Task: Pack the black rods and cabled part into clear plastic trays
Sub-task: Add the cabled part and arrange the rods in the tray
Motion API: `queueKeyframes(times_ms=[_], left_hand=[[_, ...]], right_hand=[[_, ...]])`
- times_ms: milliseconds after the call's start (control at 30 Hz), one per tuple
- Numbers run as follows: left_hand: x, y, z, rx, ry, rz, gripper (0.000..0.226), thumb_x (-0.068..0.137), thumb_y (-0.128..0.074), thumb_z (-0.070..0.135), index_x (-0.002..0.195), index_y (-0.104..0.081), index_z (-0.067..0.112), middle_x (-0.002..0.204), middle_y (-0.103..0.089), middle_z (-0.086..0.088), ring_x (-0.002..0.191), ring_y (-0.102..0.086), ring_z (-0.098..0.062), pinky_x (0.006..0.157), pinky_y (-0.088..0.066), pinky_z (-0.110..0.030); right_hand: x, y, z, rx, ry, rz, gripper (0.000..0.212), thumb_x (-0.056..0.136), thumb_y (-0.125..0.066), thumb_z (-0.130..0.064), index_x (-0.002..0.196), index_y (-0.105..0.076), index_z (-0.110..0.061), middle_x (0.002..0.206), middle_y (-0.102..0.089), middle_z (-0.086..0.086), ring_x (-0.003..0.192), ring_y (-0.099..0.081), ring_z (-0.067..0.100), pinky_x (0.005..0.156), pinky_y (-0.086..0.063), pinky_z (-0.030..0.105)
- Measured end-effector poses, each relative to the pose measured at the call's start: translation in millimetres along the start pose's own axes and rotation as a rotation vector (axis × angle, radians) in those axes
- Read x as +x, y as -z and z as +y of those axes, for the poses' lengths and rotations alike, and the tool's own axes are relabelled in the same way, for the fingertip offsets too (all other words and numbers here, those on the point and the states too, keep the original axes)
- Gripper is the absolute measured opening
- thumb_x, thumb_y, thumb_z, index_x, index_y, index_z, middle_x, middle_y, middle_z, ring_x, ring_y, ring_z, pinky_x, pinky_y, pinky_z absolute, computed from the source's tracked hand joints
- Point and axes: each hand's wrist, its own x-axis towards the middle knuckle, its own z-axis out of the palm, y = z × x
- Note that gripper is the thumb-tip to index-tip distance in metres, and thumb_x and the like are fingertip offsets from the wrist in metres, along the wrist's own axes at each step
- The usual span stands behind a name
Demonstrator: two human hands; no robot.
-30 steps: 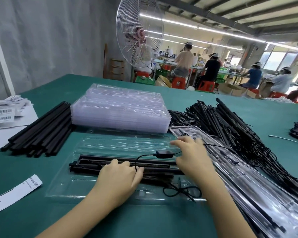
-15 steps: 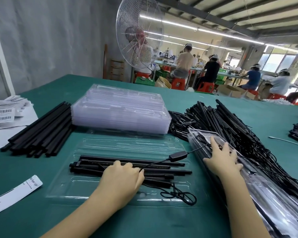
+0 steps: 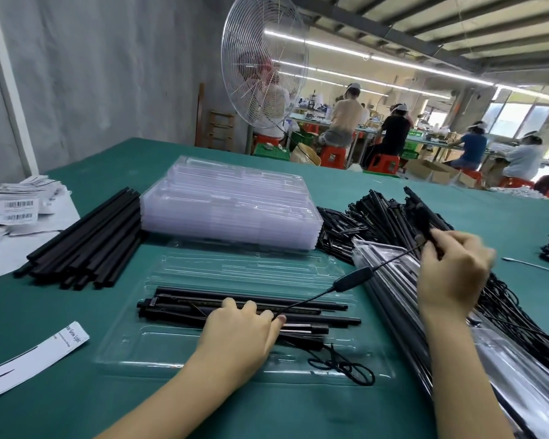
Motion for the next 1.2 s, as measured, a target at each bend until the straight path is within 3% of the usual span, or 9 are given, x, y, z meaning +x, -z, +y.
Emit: queueKeyframes(times_ms=[167, 300, 400, 567, 667, 800, 1000, 1133, 1200], left_hand=[[0, -10, -4, 0.039, -0.023, -0.113, 0.066, 0.092, -0.007, 0.065, 0.123, -0.049, 0.026, 0.119, -0.053, -0.001, 0.107, -0.046, -0.026, 0.066, -0.034, -0.031], [2, 0, -16, 0.045, -0.082, -0.244, 0.073, 0.083, -0.02, 0.077, 0.131, -0.041, 0.026, 0.122, -0.048, -0.001, 0.112, -0.041, -0.026, 0.072, -0.033, -0.033], [0, 12, -37, -0.116, -0.128, -0.328, 0.063, 0.082, -0.041, 0.073, 0.13, -0.041, 0.033, 0.123, -0.046, 0.006, 0.114, -0.039, -0.017, 0.088, -0.039, -0.03], [-2, 18, -69, -0.564, -0.154, -0.463, 0.053, 0.093, -0.056, 0.033, 0.136, -0.034, 0.052, 0.126, -0.05, 0.017, 0.116, -0.041, 0.002, 0.099, -0.032, -0.011], [-4, 11, -82, -0.796, -0.103, -0.422, 0.048, 0.095, -0.054, 0.02, 0.121, -0.042, 0.058, 0.124, -0.054, 0.027, 0.116, -0.047, 0.012, 0.101, -0.032, -0.008], [-6, 7, -92, -0.955, 0.001, -0.357, 0.029, 0.097, -0.052, 0.026, 0.108, -0.053, 0.053, 0.107, -0.059, 0.039, 0.104, -0.054, 0.015, 0.096, -0.042, -0.016], [-6, 8, -90, -0.865, -0.018, -0.356, 0.024, 0.1, -0.045, 0.027, 0.111, -0.056, 0.045, 0.111, -0.062, 0.028, 0.102, -0.053, 0.016, 0.087, -0.04, -0.007], [-4, 27, -90, -1.227, 0.179, -0.13, 0.027, 0.101, -0.041, 0.014, 0.097, -0.067, 0.018, 0.094, -0.073, 0.003, 0.091, -0.068, -0.012, 0.082, -0.053, -0.02], [-2, 44, -92, -1.465, 0.296, 0.016, 0.033, 0.097, -0.043, 0.032, 0.087, -0.07, 0.015, 0.083, -0.073, -0.006, 0.073, -0.067, -0.021, 0.064, -0.058, -0.031]], right_hand=[[7, 32, -55, 0.136, 0.28, 0.079, 0.024, 0.088, -0.062, -0.017, 0.094, -0.067, 0.006, 0.086, -0.062, 0.02, 0.079, -0.056, 0.032, 0.067, -0.04, 0.029], [8, 60, -106, 0.251, 0.245, -0.369, 0.009, 0.083, -0.06, -0.018, 0.082, -0.056, -0.01, 0.075, -0.063, 0.007, 0.065, -0.061, 0.027, 0.056, -0.054, 0.037], [5, 72, -138, 0.543, 0.006, -0.82, 0.015, 0.086, -0.06, -0.022, 0.095, -0.048, -0.023, 0.081, -0.061, 0.004, 0.054, -0.06, 0.009, 0.038, -0.042, 0.017], [-29, 56, -156, 0.663, -0.148, -1.472, 0.052, 0.084, -0.064, -0.01, 0.126, -0.04, -0.029, 0.049, -0.06, 0.001, 0.033, -0.038, 0.005, 0.033, -0.026, 0.015], [-48, 38, -155, 0.893, -0.382, -1.626, 0.037, 0.086, -0.058, -0.005, 0.12, -0.046, -0.011, 0.058, -0.055, 0.009, 0.031, -0.026, 0.008, 0.034, -0.02, 0.012], [-47, 23, -147, 1.323, -0.795, -1.596, 0.024, 0.08, -0.047, -0.005, 0.103, -0.044, -0.011, 0.073, -0.068, 0.004, 0.028, -0.023, 0.002, 0.027, -0.016, 0.012], [-26, 33, -133, 1.606, -0.957, -1.278, 0.032, 0.074, -0.052, -0.014, 0.105, -0.048, -0.007, 0.081, -0.063, 0.01, 0.034, -0.031, 0.005, 0.03, -0.027, 0.015], [-30, 50, -139, 1.643, -0.796, -1.165, 0.025, 0.089, -0.047, -0.015, 0.105, -0.058, 0.0, 0.08, -0.063, 0.01, 0.049, -0.055, 0.011, 0.046, -0.049, 0.019], [-41, 56, -148, 1.596, -0.611, -1.18, 0.019, 0.093, -0.046, -0.006, 0.102, -0.06, 0.002, 0.073, -0.065, 0.01, 0.052, -0.062, 0.016, 0.05, -0.053, 0.021]])
